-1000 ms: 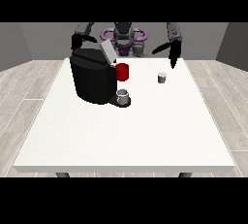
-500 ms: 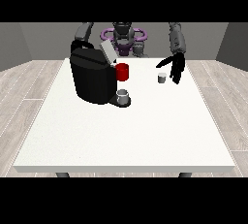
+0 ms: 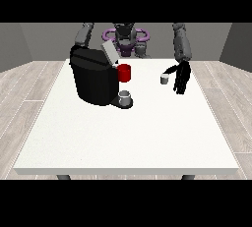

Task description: Insert the coffee pod into the coffee machine and close the lid

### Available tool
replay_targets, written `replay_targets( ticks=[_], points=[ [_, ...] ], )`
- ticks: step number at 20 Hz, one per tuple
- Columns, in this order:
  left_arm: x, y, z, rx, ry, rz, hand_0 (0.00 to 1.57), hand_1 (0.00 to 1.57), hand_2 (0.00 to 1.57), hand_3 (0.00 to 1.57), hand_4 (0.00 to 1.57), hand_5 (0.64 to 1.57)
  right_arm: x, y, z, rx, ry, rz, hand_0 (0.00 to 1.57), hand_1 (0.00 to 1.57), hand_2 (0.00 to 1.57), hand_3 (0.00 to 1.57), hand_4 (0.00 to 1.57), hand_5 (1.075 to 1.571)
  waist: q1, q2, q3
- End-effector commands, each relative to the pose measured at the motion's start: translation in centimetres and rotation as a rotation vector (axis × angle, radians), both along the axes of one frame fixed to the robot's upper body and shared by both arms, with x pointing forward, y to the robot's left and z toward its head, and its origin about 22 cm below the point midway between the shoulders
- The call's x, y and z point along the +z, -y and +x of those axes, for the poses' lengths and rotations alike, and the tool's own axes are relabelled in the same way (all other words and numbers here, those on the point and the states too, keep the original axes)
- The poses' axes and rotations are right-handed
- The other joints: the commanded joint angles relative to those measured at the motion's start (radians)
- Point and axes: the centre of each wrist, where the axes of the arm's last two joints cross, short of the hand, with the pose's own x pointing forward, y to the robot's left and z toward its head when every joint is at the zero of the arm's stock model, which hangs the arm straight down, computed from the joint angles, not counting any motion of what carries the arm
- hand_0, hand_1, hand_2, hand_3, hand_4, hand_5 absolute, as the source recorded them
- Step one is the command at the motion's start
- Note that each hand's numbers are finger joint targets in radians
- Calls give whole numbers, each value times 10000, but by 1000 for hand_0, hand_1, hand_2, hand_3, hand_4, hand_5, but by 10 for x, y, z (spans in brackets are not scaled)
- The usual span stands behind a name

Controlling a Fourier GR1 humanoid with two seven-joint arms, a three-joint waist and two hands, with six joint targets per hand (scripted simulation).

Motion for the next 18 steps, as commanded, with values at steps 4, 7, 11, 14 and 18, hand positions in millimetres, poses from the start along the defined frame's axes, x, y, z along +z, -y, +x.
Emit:
replay_targets(
  ticks=[4, 7, 11, 14, 18],
  points=[
    [-13, 10, 11, -306, -861, 677, 0, 0, 0, 0, 0, 1571, -18, 2, 5, -206, -223, -62, 0, 0, 0, 0, 323, 1571, 172, -138, -7],
    [-27, -4, 2, 2, -898, 306, 0, 0, 371, 0, 0, 1571, -6, -7, 1, -11, -245, -96, 0, 0, 0, 0, 374, 1571, -24, 67, -14],
    [-13, 9, 18, -431, -924, 426, 0, 0, 188, 0, 0, 1571, -9, 19, 15, -340, -507, 82, 0, 0, 0, 0, 409, 1571, 39, -20, -10],
    [-18, 2, 15, -541, -879, 710, 399, 399, 704, 591, 0, 1571, -7, -2, 13, -325, -330, 222, 0, 0, 0, 0, 389, 1571, 30, -57, -12],
    [-26, 30, 20, -878, -403, 1130, 1071, 1071, 1147, 1082, 0, 1571, -8, -3, 18, -383, -499, 183, 0, 0, 0, 0, 402, 1571, -5, -96, -11]
  ],
)
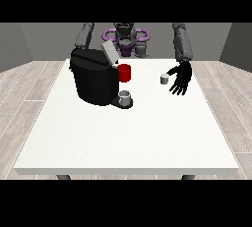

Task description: Insert the coffee pod into the coffee machine and close the lid

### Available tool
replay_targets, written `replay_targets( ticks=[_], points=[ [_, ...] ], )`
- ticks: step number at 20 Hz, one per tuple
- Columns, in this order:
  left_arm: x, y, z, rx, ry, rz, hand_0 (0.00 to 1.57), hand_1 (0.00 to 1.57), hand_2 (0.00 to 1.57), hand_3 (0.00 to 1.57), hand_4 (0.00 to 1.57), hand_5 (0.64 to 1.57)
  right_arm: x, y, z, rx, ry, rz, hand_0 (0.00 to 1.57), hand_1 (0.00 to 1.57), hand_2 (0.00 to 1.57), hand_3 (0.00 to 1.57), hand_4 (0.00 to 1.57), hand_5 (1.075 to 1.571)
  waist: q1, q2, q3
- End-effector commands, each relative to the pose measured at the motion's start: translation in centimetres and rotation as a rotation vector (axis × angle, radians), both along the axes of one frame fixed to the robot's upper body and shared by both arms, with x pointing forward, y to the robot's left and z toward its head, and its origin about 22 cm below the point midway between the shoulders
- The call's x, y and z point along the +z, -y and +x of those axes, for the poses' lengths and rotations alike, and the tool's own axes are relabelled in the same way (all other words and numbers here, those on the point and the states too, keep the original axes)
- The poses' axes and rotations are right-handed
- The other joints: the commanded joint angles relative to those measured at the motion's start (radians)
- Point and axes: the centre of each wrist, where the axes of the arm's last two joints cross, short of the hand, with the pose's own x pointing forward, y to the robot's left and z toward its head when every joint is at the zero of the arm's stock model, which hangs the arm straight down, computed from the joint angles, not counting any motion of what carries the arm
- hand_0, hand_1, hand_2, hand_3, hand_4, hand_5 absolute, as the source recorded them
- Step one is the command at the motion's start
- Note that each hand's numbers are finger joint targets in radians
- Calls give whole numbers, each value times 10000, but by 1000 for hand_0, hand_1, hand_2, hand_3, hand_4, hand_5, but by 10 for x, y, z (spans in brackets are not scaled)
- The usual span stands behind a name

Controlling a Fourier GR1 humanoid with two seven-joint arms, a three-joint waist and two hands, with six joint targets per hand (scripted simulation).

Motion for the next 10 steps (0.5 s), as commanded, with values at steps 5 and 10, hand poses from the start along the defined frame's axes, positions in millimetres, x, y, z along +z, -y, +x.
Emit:
replay_targets(
  ticks=[5, 10],
  points=[
    [-20, 64, 12, -969, -767, 490, 1182, 1182, 1204, 1089, 0, 1571, -17, 1, 2, 25, -460, -69, 0, 0, 0, 0, 324, 1571, -105, -640, -119],
    [-42, 56, -6, -1188, -555, 452, 1200, 1200, 1206, 1077, 0, 1571, -30, 18, -8, -132, -635, 56, 0, 0, 0, 0, 315, 1571, 30, -584, -124]
  ],
)
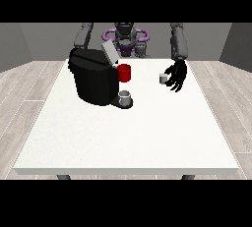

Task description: Insert the coffee pod into the coffee machine and close the lid

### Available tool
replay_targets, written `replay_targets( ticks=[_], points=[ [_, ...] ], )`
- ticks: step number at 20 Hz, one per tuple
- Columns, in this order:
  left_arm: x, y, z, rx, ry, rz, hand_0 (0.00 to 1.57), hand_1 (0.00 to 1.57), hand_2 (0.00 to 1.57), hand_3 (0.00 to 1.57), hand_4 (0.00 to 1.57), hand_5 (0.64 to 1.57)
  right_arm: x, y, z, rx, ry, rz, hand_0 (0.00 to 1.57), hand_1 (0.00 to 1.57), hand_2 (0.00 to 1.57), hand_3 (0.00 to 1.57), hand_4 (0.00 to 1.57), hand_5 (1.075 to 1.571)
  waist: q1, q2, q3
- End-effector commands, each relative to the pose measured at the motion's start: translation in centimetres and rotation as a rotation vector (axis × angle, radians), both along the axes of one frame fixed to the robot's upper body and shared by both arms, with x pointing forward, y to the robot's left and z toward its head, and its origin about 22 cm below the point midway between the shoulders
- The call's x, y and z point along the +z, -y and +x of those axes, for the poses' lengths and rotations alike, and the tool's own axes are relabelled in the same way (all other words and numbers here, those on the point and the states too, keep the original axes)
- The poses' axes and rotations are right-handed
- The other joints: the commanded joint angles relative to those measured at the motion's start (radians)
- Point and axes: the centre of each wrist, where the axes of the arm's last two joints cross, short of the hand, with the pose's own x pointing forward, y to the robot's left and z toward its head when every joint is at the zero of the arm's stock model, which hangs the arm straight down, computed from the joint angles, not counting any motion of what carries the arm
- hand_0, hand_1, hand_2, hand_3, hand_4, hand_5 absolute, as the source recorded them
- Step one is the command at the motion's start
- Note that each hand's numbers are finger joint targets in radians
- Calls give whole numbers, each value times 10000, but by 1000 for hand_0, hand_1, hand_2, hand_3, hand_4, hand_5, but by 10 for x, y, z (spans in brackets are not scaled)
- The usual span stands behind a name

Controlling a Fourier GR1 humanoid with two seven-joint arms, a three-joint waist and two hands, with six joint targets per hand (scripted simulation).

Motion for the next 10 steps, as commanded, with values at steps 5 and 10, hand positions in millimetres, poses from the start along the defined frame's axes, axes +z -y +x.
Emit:
replay_targets(
  ticks=[5, 10],
  points=[
    [-35, 54, -6, -756, -1174, -398, 1255, 1255, 1313, 1208, 64, 1571, -14, 25, -5, -225, -507, 204, 0, 0, 0, 0, 403, 1571, 12, -569, -136],
    [-35, 44, -6, -1097, -445, -141, 1332, 1332, 1392, 1312, 619, 1571, -19, 7, -7, -528, -744, 228, 0, 0, 0, 0, 400, 1571, 236, -613, -143]
  ],
)
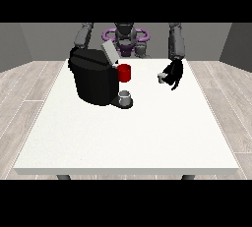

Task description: Insert the coffee pod into the coffee machine and close the lid

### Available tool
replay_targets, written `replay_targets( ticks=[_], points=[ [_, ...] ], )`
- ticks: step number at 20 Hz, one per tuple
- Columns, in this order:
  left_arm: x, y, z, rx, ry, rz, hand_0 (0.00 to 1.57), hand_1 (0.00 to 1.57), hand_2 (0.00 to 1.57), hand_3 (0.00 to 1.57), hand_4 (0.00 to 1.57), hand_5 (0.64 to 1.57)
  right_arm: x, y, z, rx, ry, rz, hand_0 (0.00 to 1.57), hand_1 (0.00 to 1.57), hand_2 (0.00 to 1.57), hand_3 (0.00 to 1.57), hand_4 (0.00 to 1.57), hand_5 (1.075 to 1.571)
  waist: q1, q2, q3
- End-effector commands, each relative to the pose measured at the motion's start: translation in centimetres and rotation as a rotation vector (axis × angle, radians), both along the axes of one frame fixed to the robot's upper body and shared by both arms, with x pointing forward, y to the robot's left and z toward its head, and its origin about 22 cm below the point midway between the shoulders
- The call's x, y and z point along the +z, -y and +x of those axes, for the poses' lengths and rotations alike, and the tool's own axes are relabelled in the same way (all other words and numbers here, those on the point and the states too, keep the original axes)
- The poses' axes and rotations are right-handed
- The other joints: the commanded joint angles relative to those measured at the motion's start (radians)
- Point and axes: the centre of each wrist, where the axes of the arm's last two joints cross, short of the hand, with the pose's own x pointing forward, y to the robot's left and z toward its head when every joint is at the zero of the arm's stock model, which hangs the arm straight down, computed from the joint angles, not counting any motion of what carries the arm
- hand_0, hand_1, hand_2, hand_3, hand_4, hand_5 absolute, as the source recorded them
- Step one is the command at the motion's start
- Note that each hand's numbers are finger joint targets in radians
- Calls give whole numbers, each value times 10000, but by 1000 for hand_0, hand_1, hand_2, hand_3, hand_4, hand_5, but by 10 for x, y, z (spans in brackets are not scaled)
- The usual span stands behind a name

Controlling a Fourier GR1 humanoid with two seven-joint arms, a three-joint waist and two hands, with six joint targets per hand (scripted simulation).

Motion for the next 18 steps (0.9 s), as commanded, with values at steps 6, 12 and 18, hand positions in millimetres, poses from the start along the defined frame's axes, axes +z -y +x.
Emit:
replay_targets(
  ticks=[6, 12, 18],
  points=[
    [12, 4, 9, -1483, 568, -632, 1302, 1302, 1382, 1340, 683, 1571, -25, 1, -5, -736, -183, 290, 0, 0, 0, 0, 290, 1571, 641, -269, -100],
    [5, 37, 13, -1246, -184, -1849, 1457, 1457, 1437, 1348, 571, 1571, -33, 12, -13, -596, -1060, 192, 0, 0, 0, 0, 283, 1571, 646, -1110, -101],
    [37, 54, 29, -1765, 12, -1963, 1420, 1420, 1392, 1289, 596, 1571, -40, 37, -14, -598, -945, -9, 0, 0, 0, 0, 219, 1571, 807, -1294, -99]
  ],
)
